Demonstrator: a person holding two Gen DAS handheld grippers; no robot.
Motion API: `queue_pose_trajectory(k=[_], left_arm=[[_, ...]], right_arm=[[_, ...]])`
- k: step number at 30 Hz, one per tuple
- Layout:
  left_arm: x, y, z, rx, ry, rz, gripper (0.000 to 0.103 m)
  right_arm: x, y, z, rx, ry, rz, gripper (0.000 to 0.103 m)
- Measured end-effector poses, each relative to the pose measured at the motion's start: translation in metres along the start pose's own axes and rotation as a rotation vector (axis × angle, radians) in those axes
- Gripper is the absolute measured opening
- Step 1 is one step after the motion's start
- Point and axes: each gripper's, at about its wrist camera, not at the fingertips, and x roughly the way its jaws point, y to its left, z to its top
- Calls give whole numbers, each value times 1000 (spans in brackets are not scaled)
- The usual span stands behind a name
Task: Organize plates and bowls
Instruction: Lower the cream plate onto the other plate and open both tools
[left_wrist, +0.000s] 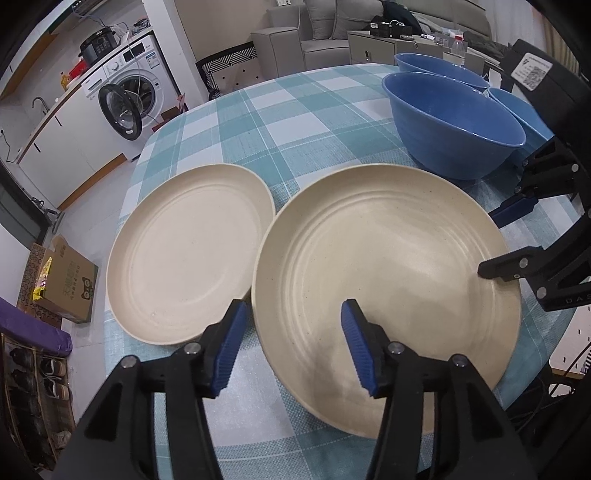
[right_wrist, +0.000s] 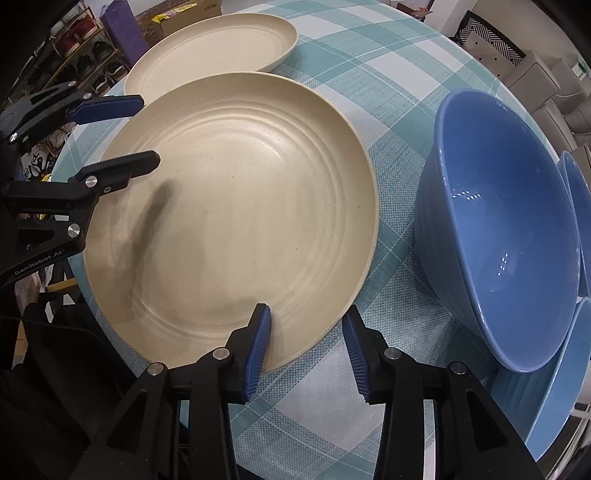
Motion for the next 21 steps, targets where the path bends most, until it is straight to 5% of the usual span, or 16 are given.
queue_pose_trajectory(k=[5,9,16,19,21], left_arm=[[1,6,-2,-31,-4,-16,56],[-4,13,-3,-69,-30,-42,56],[-19,32,-6,-159,-85,-53,57],[-23,37,-8,-176,-95,-44,65],[-26,41,-11,-187,-113,-31,86]], right_arm=[[-12,-2,-12,1,-44,13,50],[-27,-3,-13,7,-107,38,73],[-49,-6,-14,16,-223,67,83],[-57,-3,-13,30,-261,78,86],[-60,-4,-9,38,-276,79,88]])
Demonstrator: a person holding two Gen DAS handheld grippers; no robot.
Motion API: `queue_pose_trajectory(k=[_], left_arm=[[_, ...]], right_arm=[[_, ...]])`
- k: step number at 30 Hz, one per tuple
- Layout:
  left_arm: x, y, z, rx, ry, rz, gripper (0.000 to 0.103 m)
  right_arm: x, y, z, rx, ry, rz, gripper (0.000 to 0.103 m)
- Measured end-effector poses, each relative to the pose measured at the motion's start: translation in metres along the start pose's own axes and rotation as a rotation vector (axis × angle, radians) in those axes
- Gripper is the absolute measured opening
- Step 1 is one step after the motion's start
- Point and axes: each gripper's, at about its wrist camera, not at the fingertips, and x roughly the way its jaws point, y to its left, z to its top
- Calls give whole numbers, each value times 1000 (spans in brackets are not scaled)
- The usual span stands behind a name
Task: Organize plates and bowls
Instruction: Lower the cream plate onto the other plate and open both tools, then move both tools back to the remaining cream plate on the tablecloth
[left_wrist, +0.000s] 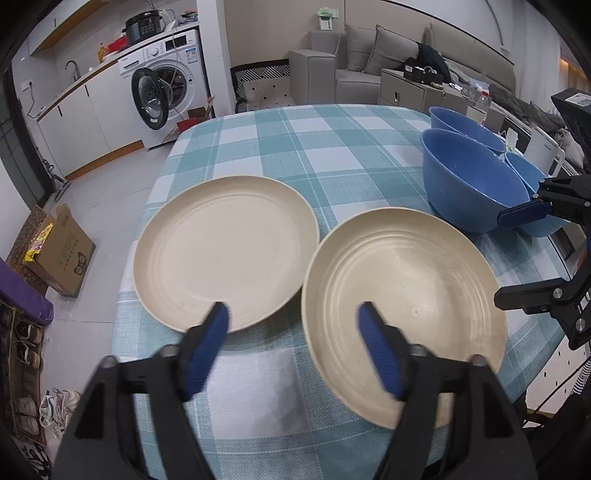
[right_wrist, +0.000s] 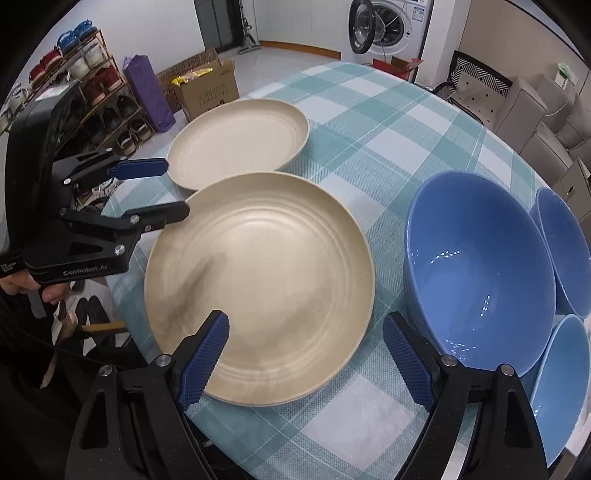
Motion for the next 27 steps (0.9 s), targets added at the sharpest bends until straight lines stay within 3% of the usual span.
queue_pose_trajectory(k=[3,11,27], left_arm=[[-7,5,0,-11,-33,9,93],[-18,19,1,-51,-62,14,95],[-28,38,5,-118,-112,47,103]], right_arm=[[0,-3,4,12,-29,6,93],[-11,1,9,12,-107,-3,101],[-10,5,19,26,-132,4,102]])
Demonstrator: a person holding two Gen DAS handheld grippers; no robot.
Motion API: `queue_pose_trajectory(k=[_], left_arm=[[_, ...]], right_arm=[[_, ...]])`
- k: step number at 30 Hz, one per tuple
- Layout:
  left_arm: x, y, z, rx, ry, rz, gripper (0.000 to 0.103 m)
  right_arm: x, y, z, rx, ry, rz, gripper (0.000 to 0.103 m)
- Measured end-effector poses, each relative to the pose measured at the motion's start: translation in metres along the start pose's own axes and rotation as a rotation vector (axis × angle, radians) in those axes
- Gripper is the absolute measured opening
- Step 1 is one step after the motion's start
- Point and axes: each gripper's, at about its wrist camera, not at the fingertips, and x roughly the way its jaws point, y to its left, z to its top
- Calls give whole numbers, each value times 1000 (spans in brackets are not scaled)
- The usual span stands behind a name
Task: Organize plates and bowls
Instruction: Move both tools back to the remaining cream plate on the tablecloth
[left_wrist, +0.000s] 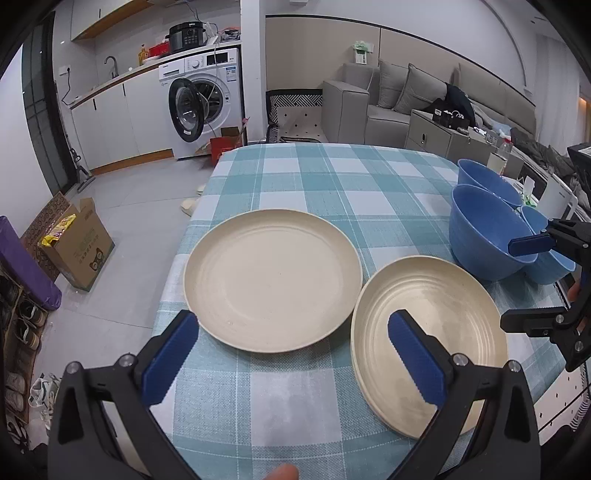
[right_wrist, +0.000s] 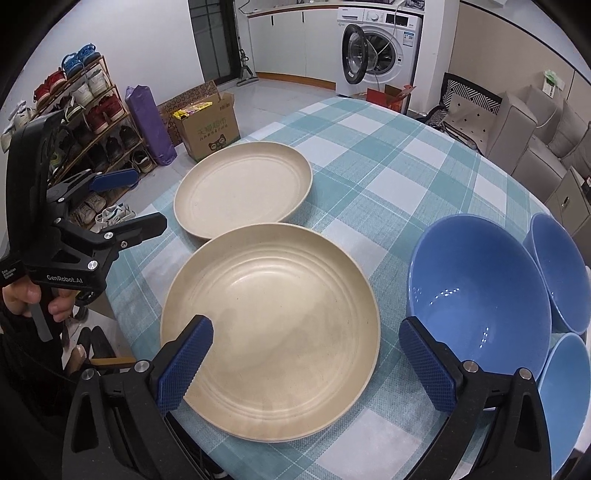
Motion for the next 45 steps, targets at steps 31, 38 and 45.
queue_pose_trajectory(k=[31,38,45], left_arm=[[10,57,15,-94,-60,133,103],[21,66,13,-105,-51,130,103],[34,80,9,-149,-15,86,103]], right_arm=[[0,6,68,83,-117,-34,102],[17,7,81,115,-114,-17,102],[41,8,92,145,-69,24,102]])
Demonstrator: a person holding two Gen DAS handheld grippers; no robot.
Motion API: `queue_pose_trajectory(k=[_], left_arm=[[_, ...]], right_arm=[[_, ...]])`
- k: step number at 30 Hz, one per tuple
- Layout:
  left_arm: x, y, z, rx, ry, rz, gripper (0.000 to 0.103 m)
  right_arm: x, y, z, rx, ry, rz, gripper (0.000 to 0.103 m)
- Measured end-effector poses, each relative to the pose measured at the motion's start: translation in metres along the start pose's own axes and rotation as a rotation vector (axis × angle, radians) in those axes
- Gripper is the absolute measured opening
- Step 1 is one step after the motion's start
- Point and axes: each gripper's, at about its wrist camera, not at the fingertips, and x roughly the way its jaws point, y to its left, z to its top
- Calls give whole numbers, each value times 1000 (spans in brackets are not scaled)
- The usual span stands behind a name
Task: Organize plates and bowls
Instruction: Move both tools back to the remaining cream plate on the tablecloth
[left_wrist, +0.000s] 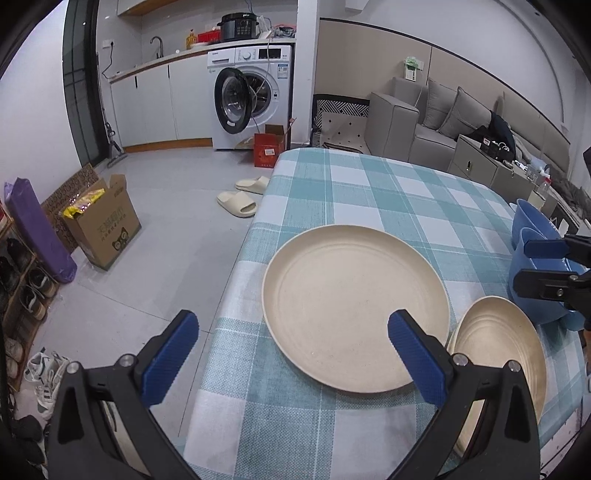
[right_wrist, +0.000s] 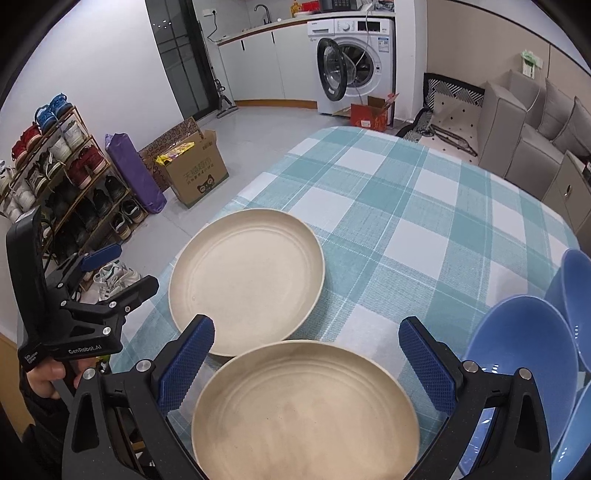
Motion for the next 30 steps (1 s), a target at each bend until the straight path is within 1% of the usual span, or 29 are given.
queue_pose_trajectory(k=[4,8,20,22,24,25,30], left_arm=[[8,4,-3,-15,17,-11,103],[15,4,-6,-23,20,-32,103],[32,5,-12,-32,45,-44,103],[37,5,-14,-37,56,-54,103],[42,4,-15,-36,67,-48,102],[43,3,-16,-36,70,-46,102],[47,4,-17,-45,69,-54,102]], right_arm=[[17,3,3,2,28,20,101],[32,5,7,6,52,27,97],[61,-13,12,57,92,3,97],[66,-16,13,65,96,-8,95],[71,-18,12,71,103,-19,90],[74,-20,12,79,108,-19,89],[85,-22,12,88,123,-22,88]])
